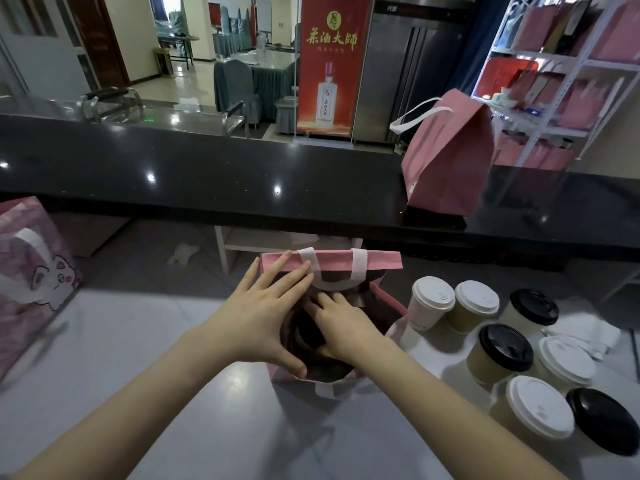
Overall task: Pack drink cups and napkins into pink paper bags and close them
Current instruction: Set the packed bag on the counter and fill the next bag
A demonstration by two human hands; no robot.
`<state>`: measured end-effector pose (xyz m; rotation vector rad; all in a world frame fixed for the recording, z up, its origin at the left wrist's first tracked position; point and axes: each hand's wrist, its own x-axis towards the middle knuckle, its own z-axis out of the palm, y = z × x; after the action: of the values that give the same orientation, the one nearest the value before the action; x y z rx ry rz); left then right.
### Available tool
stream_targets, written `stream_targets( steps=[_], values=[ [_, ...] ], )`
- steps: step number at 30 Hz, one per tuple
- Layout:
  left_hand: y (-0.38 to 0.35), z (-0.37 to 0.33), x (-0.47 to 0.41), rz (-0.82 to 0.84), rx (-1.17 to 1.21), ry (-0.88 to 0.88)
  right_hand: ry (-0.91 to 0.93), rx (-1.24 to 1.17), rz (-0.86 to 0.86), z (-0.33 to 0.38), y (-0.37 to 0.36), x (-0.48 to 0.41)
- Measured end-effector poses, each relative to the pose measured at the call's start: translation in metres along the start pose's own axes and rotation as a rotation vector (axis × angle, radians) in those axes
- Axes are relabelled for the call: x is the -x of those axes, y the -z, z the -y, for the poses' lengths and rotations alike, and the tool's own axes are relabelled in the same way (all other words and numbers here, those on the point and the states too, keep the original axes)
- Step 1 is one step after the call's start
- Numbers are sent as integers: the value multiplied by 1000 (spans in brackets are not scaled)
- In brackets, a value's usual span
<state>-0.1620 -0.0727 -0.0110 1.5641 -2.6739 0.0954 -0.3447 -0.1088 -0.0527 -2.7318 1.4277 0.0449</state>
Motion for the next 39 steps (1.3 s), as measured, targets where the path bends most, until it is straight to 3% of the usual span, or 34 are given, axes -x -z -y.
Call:
stream_targets(
  steps=[10,20,31,39],
  values=[
    [4,11,-16,16,10,4,134,61,11,0,-7,5],
    [13,28,-47,128,46,-33,88,66,113,1,-4,-7],
    [15,14,-89,-62,183,-139,-111,-110,2,-43,71,39],
    [-4,13,-104,-14,164,-174,-198,102,-62,-86,74,73]
  ],
)
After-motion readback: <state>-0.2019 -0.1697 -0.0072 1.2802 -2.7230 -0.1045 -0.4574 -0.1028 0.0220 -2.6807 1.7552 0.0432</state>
